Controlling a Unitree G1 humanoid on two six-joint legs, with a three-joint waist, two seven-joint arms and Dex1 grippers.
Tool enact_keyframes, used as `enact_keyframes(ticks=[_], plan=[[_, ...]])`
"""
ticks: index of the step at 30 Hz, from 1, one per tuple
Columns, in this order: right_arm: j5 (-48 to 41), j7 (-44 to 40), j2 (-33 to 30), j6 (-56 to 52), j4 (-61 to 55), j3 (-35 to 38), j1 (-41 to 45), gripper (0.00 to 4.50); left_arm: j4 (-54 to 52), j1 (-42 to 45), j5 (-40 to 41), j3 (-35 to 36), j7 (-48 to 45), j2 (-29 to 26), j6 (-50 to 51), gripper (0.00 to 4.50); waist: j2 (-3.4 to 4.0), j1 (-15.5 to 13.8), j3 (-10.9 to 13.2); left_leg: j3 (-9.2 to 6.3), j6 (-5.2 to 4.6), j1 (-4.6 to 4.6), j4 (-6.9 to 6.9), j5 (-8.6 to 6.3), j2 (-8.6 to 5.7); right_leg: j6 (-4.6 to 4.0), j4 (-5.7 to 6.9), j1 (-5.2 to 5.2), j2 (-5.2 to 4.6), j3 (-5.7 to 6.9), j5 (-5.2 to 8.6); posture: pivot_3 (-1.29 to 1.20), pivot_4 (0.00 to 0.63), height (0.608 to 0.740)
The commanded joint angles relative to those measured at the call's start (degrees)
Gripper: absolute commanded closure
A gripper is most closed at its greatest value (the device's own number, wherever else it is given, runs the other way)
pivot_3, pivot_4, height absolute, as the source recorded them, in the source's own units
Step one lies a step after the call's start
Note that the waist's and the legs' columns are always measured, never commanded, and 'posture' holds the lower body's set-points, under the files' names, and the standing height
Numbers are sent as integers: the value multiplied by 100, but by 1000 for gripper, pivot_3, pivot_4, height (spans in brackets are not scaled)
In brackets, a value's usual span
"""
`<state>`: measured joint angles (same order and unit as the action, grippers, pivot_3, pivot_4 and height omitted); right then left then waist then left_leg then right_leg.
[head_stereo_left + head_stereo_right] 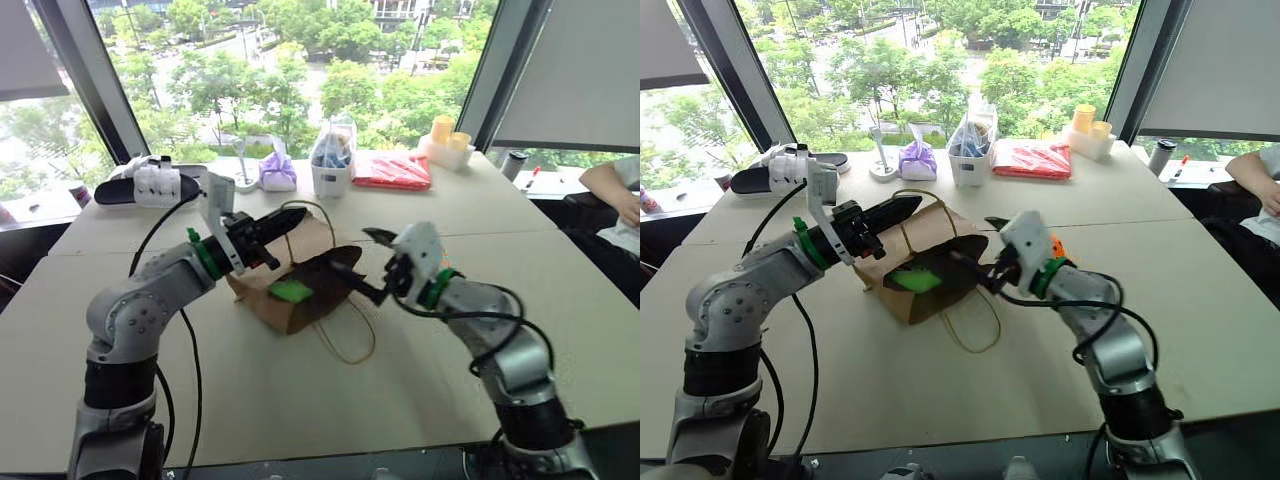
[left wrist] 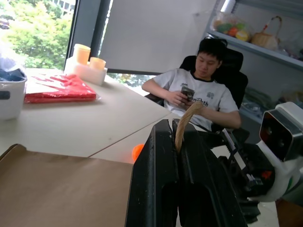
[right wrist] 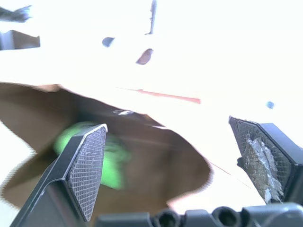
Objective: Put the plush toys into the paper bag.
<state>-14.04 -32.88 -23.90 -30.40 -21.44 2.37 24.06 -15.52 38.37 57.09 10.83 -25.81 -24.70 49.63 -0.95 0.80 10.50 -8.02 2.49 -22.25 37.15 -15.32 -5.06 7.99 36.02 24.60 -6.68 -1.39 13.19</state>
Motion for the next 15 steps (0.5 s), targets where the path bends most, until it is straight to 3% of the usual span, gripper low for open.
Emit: enact_keyframes(ticks=[1,6,15], plan=[[199,346,-131,236,537,337,-87,63,-299,219,274,137,185,-16,96,4500,0,9,0,3,0,1,0,0,0,0,0,0,0,-1,0,0,150,740],[1017,815,-223,735,2191,-58,228,63,-678,105,296,-128,524,237,125,4500,0,8,0,13,18,5,1,11,0,0,3,0,-1,-6,0,0,150,740],[1353,1423,289,1323,4305,-201,1135,63,-834,-92,180,-251,561,249,2,4500,1,18,1,17,27,6,1,16,0,-1,3,0,-1,-9,0,0,150,740]])
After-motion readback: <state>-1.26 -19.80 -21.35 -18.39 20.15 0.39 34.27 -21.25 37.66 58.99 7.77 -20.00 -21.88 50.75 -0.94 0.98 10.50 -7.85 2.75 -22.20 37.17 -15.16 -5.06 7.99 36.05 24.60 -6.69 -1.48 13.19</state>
